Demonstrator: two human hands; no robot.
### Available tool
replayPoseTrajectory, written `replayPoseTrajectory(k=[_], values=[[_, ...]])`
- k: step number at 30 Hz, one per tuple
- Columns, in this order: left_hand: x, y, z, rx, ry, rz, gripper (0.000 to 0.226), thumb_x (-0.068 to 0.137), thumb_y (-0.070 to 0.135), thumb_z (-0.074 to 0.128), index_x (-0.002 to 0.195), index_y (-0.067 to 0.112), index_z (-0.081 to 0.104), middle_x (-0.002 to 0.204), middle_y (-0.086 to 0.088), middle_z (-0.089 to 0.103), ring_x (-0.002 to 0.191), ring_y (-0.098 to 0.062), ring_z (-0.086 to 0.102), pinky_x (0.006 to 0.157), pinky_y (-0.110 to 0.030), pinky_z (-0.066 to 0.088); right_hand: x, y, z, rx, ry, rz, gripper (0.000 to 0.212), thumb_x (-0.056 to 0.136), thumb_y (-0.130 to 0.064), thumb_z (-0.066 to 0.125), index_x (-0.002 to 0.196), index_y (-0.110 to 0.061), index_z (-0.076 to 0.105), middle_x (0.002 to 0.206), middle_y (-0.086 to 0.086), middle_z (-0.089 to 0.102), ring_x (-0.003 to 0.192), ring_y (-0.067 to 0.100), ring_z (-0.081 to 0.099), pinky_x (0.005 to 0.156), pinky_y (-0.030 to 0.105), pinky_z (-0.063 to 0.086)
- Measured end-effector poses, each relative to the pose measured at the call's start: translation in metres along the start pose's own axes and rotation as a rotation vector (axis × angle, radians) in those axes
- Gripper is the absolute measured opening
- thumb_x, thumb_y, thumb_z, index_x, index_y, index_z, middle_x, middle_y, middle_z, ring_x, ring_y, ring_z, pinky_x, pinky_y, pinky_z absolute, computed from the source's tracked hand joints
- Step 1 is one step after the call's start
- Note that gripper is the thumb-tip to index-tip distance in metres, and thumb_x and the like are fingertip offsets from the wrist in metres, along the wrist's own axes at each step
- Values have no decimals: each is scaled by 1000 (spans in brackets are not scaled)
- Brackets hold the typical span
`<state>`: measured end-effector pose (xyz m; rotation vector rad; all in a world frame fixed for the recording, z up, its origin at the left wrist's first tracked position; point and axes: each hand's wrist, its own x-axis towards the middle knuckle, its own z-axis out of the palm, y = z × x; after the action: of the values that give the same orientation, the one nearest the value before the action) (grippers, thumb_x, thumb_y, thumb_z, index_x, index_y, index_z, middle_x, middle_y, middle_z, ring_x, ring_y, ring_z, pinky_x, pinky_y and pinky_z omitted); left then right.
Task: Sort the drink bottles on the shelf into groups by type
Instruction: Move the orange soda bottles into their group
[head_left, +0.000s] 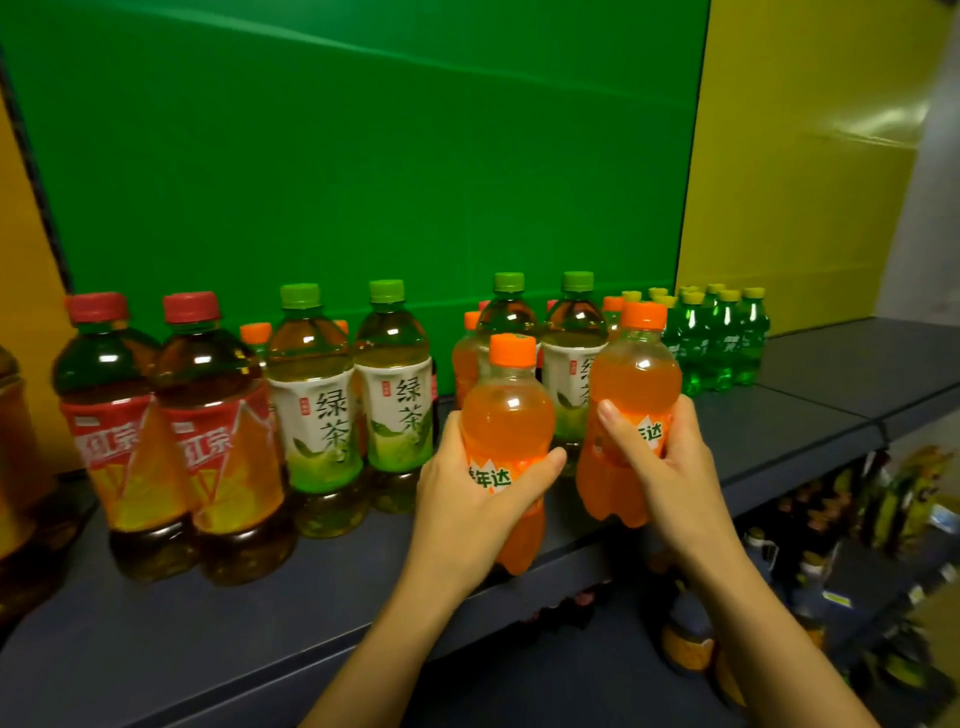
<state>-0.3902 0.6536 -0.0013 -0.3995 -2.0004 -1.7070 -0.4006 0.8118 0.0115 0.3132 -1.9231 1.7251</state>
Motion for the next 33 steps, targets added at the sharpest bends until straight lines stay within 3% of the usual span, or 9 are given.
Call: replayPoseTrajectory(k=[4,9,12,17,20,24,29,33], values=[[12,-3,40,-2,-47,-6,60,49,59,71,104,40,54,95,22,67,87,7,62,71,-6,46,32,19,-31,-9,-4,-12,39,65,-54,58,96,-33,48,95,-9,63,88,7,62,77,29,50],[29,-9,99,10,-8,1,64,51,54,76,109,33,56,97,19,68,89,6,62,73,-7,46,85,55,-66,38,-108,-19,38,65,-55,61,95,-36,47,99,-6,64,94,15,63,87,42,51],[40,-14,134,50,47,-9,74,51,60,72,117,35,53,105,17,66,96,4,61,80,-12,48,117,74,-80,90,-209,-4,42,70,-49,62,105,-32,46,103,-7,63,97,12,62,86,36,51],[54,-23,176,142,122,-34,51,61,45,81,100,41,50,101,18,64,93,6,60,76,-8,46,165,109,-87,118,-354,28,35,85,-28,60,115,-22,43,98,-10,58,91,4,59,75,17,47],[60,-31,192,176,166,-56,47,62,42,81,95,41,48,97,18,63,92,8,58,72,-4,44,184,128,-82,80,-422,41,39,87,-24,60,119,-17,39,95,-12,52,88,0,54,76,17,45],[68,-39,209,247,243,-65,51,61,44,82,98,37,47,96,17,62,90,5,59,71,-5,44,199,150,-78,60,-515,71,38,89,-19,59,117,-17,35,94,-10,50,89,6,54,79,23,47],[80,-47,226,277,294,-64,61,68,39,77,113,26,38,103,12,58,94,0,58,72,-5,43,215,165,-73,26,-551,64,42,87,-25,63,116,-22,33,106,-3,51,95,12,55,86,33,47],[86,-56,230,415,310,-28,69,62,61,61,113,30,26,115,8,44,109,-5,48,90,-18,42,233,190,-65,-2,-526,99,42,67,-61,69,88,-36,42,105,13,51,93,25,58,86,48,50]])
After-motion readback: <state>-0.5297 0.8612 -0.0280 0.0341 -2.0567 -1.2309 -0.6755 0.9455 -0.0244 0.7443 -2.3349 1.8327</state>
